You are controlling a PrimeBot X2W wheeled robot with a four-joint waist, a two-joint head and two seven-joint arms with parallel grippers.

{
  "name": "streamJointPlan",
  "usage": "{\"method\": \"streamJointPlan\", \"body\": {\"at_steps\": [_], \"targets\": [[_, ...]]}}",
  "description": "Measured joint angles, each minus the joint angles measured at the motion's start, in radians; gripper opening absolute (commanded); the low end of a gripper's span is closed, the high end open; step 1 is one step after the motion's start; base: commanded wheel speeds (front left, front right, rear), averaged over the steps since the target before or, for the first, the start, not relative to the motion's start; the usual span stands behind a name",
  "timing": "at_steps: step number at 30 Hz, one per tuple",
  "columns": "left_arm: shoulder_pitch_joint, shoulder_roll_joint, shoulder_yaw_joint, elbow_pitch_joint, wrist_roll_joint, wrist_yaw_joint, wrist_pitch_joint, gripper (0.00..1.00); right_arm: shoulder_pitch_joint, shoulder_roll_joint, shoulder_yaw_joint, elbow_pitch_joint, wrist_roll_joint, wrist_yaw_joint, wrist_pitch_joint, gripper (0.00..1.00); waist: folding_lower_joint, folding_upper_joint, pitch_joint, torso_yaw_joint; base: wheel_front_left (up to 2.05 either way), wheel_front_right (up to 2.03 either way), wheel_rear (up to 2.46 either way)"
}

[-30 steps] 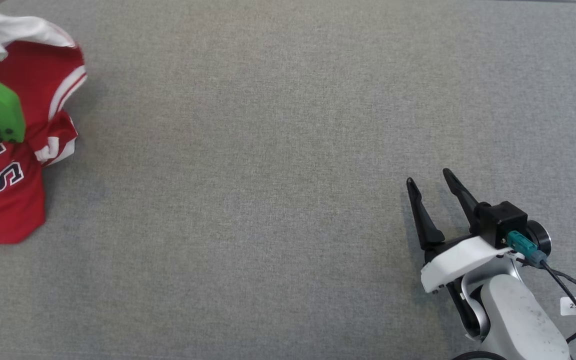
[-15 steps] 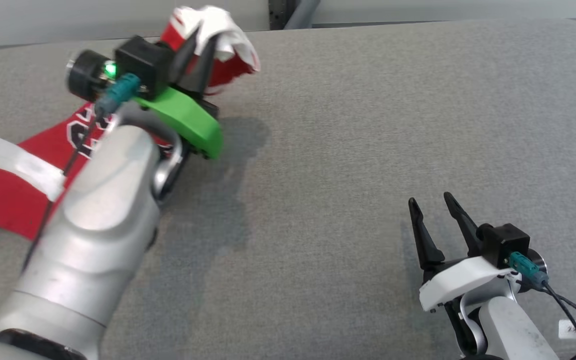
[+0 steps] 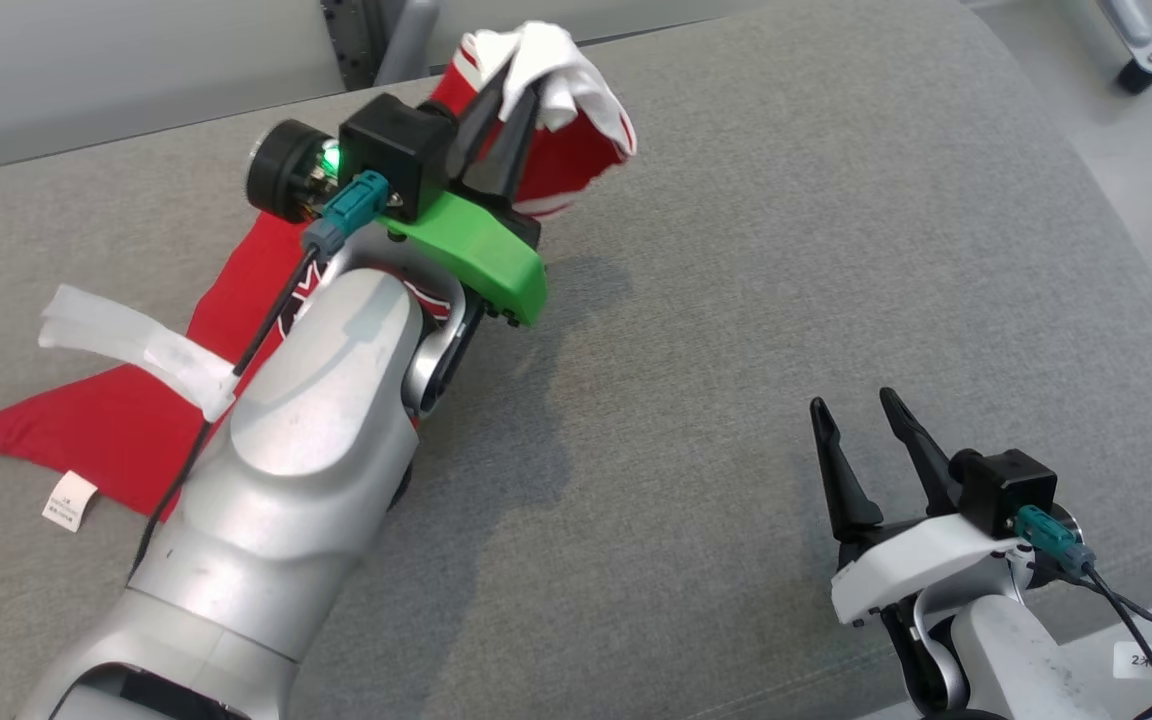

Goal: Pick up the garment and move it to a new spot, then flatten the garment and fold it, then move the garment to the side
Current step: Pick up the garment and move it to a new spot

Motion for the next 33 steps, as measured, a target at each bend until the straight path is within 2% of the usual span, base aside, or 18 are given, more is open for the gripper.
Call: {"method": "streamJointPlan", "body": {"at_steps": [1,2,8,15,20,26,33], "targets": [[-0.008,0.001,0.014,0.004,0.025,0.012,0.0,0.59,-0.001,0.0,0.001,-0.003,0.004,0.0,0.0,1.0,0.0,0.0,0.004,-0.013,0.0,0.0,0.0],[-0.015,0.002,0.028,0.011,0.046,0.02,0.0,1.0,-0.002,0.0,0.002,-0.005,0.007,0.0,0.0,1.0,0.0,-0.0001,0.009,-0.025,0.0,0.0,0.0],[-0.02,0.032,0.126,0.076,0.118,0.075,0.0,1.0,-0.008,0.001,0.001,-0.012,0.026,0.0,0.0,1.0,0.0,0.0001,0.052,-0.065,0.0,0.0,0.0],[0.088,0.071,0.211,0.066,0.173,0.074,0.0,1.0,-0.011,0.001,-0.015,-0.022,0.026,0.0,0.0,1.0,0.0,0.0001,0.062,-0.044,0.0,0.0,0.0],[0.22,0.101,0.279,-0.009,0.22,0.076,0.0,1.0,-0.009,0.002,-0.028,-0.042,0.012,0.0,0.0,1.0,0.0,0.0,0.04,-0.003,0.0,0.0,0.0],[0.417,0.106,0.364,-0.134,0.261,0.084,-0.001,1.0,0.021,0.002,-0.048,-0.052,0.0,0.0,0.0,1.0,0.0,0.0,0.004,0.053,0.0,0.0,0.0],[0.644,0.081,0.488,-0.26,0.278,0.085,-0.001,1.0,0.059,0.001,-0.049,-0.063,-0.002,0.0,0.0,1.0,0.0,0.0,-0.055,0.099,0.0,0.0,0.0]]}}
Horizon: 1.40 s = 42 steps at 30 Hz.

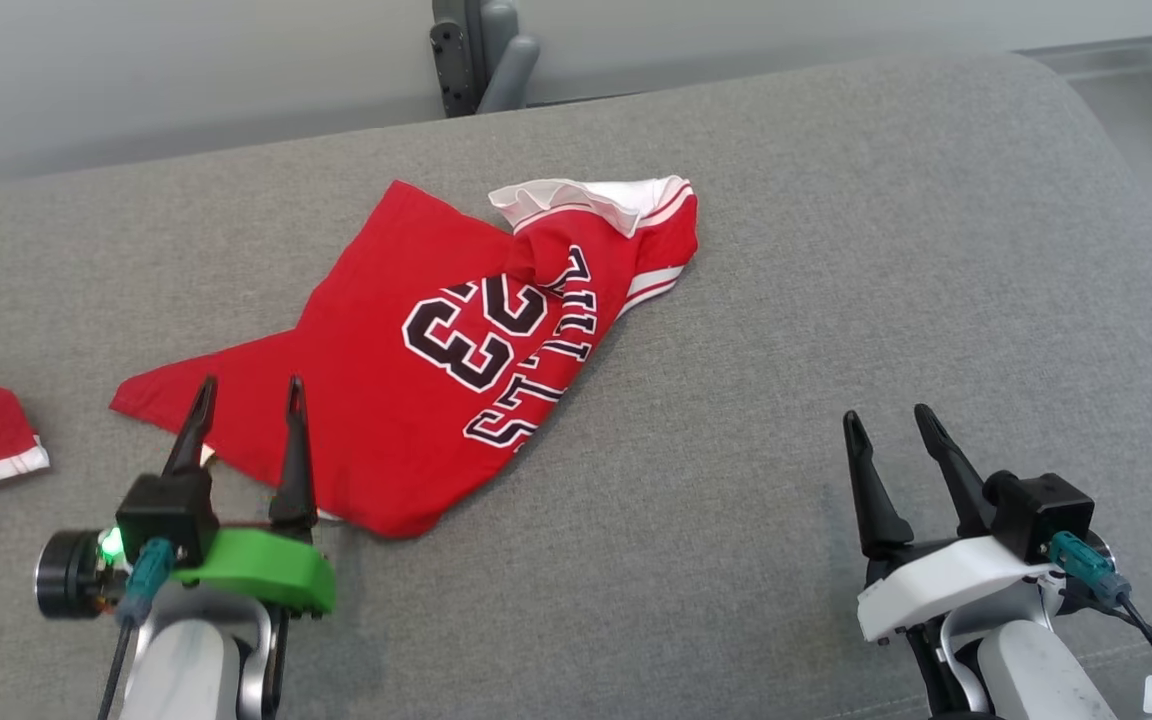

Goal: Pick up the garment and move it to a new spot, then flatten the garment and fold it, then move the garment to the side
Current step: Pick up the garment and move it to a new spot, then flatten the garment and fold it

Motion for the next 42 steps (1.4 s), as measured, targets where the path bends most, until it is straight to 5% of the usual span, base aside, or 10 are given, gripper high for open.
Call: {"method": "streamJointPlan", "body": {"at_steps": [11,20,31,38,42], "targets": [[0.252,-0.065,0.131,-0.1,0.046,-0.01,0.0,1.0,0.058,0.0,-0.003,-0.029,-0.036,0.0,0.0,1.0,0.0,0.0,-0.074,0.057,0.0,0.0,0.0],[0.296,-0.082,0.154,-0.088,0.061,-0.027,0.0,1.0,0.079,0.0,0.002,-0.026,-0.04,0.0,0.0,1.0,0.0,-0.0001,-0.093,0.09,0.0,0.0,0.0],[0.256,-0.086,0.091,-0.079,0.035,-0.033,0.0,1.0,0.03,0.0,0.159,0.035,-0.05,0.0,0.0,1.0,0.0,0.0,-0.049,0.157,0.0,0.0,0.0],[0.223,-0.086,0.025,-0.065,0.002,-0.029,0.0,1.0,-0.083,-0.01,0.322,0.159,-0.013,0.0,0.0,1.0,0.0,0.0,-0.006,0.257,0.0,0.0,0.0],[0.218,-0.086,-0.003,-0.059,-0.01,-0.026,0.0,1.0,-0.132,-0.016,0.309,0.218,0.016,0.0,0.0,1.0,0.0,0.0002,0.019,0.327,0.0,0.0,0.0]]}}
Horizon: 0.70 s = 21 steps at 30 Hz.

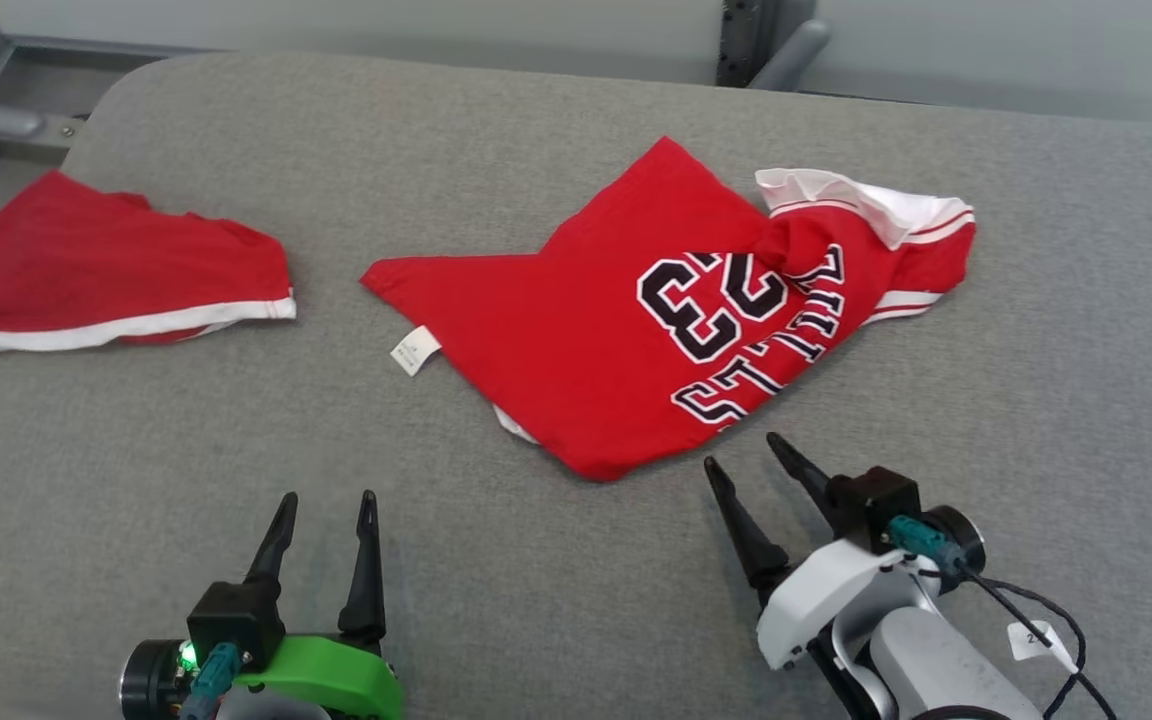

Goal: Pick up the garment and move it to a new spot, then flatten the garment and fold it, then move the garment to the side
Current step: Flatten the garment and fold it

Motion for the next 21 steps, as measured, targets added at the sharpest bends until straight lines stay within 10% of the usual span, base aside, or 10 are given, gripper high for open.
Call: {"method": "streamJointPlan", "body": {"at_steps": [15,16,17,18,19,21], "targets": [[-0.001,0.0,-0.042,-0.01,-0.011,0.006,0.0,1.0,-0.014,0.012,-0.142,0.044,0.082,0.0,0.0,1.0,0.0,0.0,0.088,0.182,0.0,0.0,0.0],[-0.005,0.0,-0.045,-0.01,-0.011,0.006,0.0,1.0,-0.018,0.012,-0.143,0.044,0.088,0.0,-0.001,0.58,0.0,0.0,0.093,0.184,0.0,0.0,0.0],[-0.009,0.0,-0.048,-0.01,-0.011,0.006,0.0,1.0,-0.023,0.013,-0.145,0.046,0.091,0.0,-0.001,0.58,0.0,0.0,0.098,0.185,0.0,0.0,0.0],[-0.014,0.0,-0.051,-0.011,-0.011,0.006,0.0,1.0,-0.032,0.013,-0.147,0.046,0.099,0.0,-0.001,0.18,0.0,0.0,0.102,0.185,0.0,0.0,0.0],[-0.018,0.0,-0.054,-0.012,-0.01,0.006,0.0,1.0,-0.041,0.014,-0.151,0.046,0.103,0.0,-0.001,0.0,0.0,0.0,0.105,0.185,0.0,0.0,0.0],[-0.025,0.0,-0.057,-0.012,-0.009,0.004,0.0,1.0,-0.055,0.015,-0.154,0.042,0.107,0.0,-0.001,0.0,0.0,0.0,0.109,0.183,0.0,0.0,0.0]]}}
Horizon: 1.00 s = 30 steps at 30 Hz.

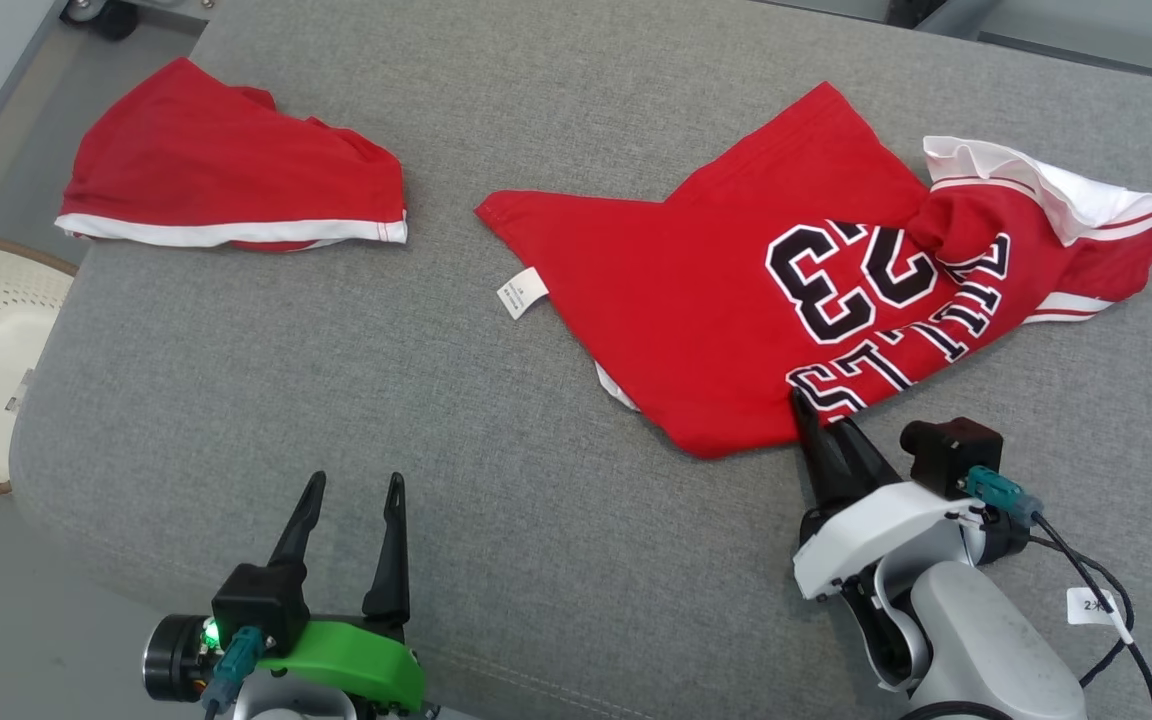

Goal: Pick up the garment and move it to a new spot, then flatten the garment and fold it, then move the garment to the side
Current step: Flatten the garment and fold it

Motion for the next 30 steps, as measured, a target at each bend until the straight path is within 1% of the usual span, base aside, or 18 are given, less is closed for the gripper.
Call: {"method": "streamJointPlan", "body": {"at_steps": [4,8,13,16,18,20,22,25,26,27,28,30], "targets": [[0.0,0.0,0.003,0.008,0.003,-0.002,0.0,1.0,0.001,0.001,-0.019,-0.046,0.009,0.0,0.001,0.0,0.0,0.0,-0.003,-0.013,0.0,0.0,0.0],[0.013,0.0,0.005,0.018,0.006,-0.006,0.0,1.0,0.017,-0.005,-0.049,-0.139,0.011,0.0,0.001,0.0,0.0,0.0,-0.016,-0.036,0.0,0.0,0.0],[0.02,0.0,-0.019,0.02,-0.004,-0.012,0.0,1.0,0.041,-0.062,-0.079,-0.24,0.016,0.0,0.001,0.0,0.0,0.0,-0.037,-0.066,0.0,0.0,0.0],[0.016,0.0,-0.045,0.021,-0.016,-0.012,0.0,1.0,0.038,-0.093,-0.062,-0.284,0.015,0.0,0.001,0.0,0.0,-0.0001,-0.047,-0.072,0.0,0.0,0.0],[0.013,0.0,-0.062,0.024,-0.024,-0.012,0.0,1.0,0.021,-0.115,-0.028,-0.286,0.009,-0.001,0.001,0.0,0.0,-0.0003,-0.048,-0.067,0.0,0.0,0.0],[0.011,-0.001,-0.087,0.039,-0.041,-0.012,0.0,1.0,-0.046,-0.135,0.037,-0.257,0.004,-0.001,0.001,0.0,0.0,-0.0002,-0.047,-0.048,0.0,0.0,0.0],[0.011,0.0,-0.103,0.049,-0.048,-0.01,0.0,1.0,-0.101,-0.139,0.088,-0.217,-0.002,-0.001,0.001,0.0,0.0,-0.0003,-0.045,-0.028,0.0,0.0,0.0],[0.01,0.0,-0.122,0.058,-0.056,-0.01,0.0,1.0,-0.195,-0.128,0.149,-0.135,-0.012,-0.001,0.001,0.0,0.0,-0.0002,-0.04,0.01,0.0,0.0,0.0],[0.01,0.0,-0.13,0.063,-0.058,-0.01,0.0,1.0,-0.229,-0.124,0.166,-0.097,-0.022,-0.001,0.001,0.16,0.0,-0.0002,-0.037,0.025,0.0,0.0,0.0],[0.009,0.001,-0.138,0.068,-0.059,-0.01,0.0,1.0,-0.26,-0.119,0.173,-0.057,-0.029,-0.001,0.001,0.48,0.0,-0.0003,-0.035,0.039,0.0,0.0,0.0],[0.009,0.0,-0.145,0.075,-0.061,-0.01,0.0,1.0,-0.291,-0.112,0.174,-0.008,-0.03,0.0,0.001,1.0,0.0,-0.0003,-0.033,0.055,0.0,0.0,0.0],[0.009,0.0,-0.153,0.084,-0.064,-0.011,0.0,1.0,-0.35,-0.104,0.177,0.113,-0.04,0.0,0.002,1.0,0.0,-0.0002,-0.027,0.085,0.0,0.0,0.0]]}}
